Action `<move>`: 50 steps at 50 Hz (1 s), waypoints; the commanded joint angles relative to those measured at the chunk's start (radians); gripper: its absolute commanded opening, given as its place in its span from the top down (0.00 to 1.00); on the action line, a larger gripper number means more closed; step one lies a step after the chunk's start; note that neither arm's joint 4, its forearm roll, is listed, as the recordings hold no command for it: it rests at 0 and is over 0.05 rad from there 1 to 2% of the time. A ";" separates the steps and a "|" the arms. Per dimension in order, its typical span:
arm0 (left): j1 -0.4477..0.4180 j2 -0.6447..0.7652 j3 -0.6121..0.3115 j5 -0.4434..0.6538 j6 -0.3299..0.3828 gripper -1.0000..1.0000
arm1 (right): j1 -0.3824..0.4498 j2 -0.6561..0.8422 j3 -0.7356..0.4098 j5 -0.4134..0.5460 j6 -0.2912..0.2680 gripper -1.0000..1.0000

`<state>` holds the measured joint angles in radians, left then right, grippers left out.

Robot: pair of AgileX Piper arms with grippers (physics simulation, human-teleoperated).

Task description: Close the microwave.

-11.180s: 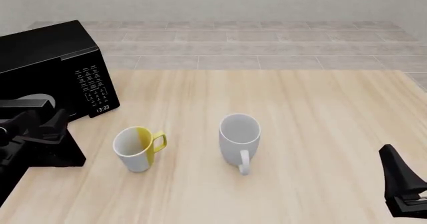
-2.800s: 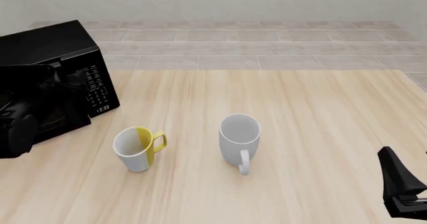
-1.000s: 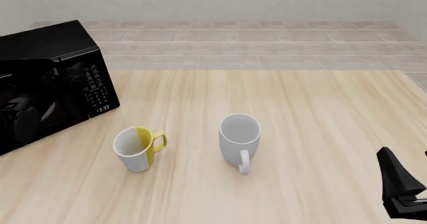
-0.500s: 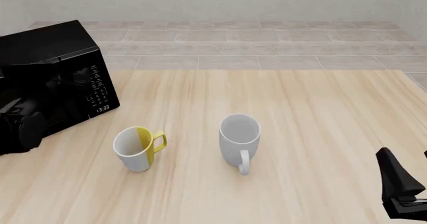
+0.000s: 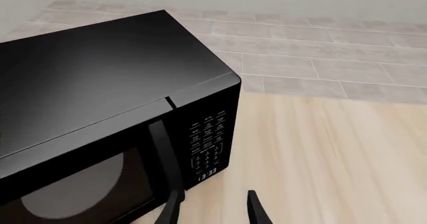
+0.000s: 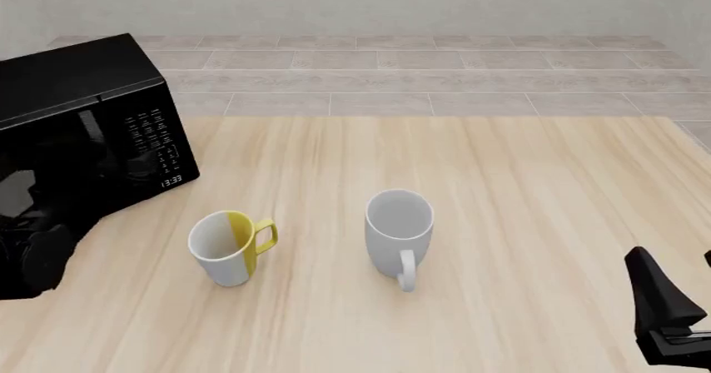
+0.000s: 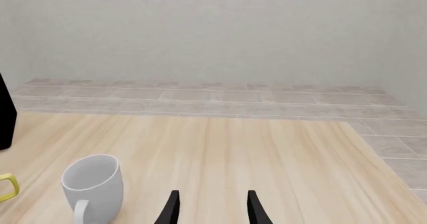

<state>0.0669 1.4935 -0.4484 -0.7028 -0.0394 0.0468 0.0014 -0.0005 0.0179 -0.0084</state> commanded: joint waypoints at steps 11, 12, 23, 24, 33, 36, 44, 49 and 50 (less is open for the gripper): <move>-0.034 -0.148 0.094 0.027 0.006 0.00 | 0.001 0.000 0.000 0.004 0.001 0.00; -0.030 -0.153 0.098 0.024 0.011 0.00 | 0.000 0.000 0.000 0.004 0.001 0.00; -0.036 -0.244 0.156 0.036 0.026 0.00 | -0.006 0.001 0.000 0.010 0.004 0.00; -0.036 -0.263 0.162 0.042 0.025 0.00 | -0.007 0.002 0.000 0.010 0.005 0.00; -0.062 -0.383 0.191 0.109 0.021 0.00 | -0.020 0.007 0.000 0.019 0.006 0.00; -0.071 -0.439 0.199 0.147 0.016 0.00 | -0.018 0.005 0.000 0.017 0.007 0.00; -0.092 -0.586 0.212 0.251 0.010 0.00 | -0.018 0.004 0.000 0.019 0.008 0.00; -0.103 -0.637 0.215 0.288 0.008 0.00 | -0.018 0.004 0.000 0.020 0.009 0.00; -0.107 -0.645 0.213 0.298 0.007 0.00 | -0.019 0.005 0.000 0.019 0.010 0.00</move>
<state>-0.0163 0.9787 -0.2486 -0.4953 -0.0285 0.0302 0.0057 -0.0001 0.0355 -0.0010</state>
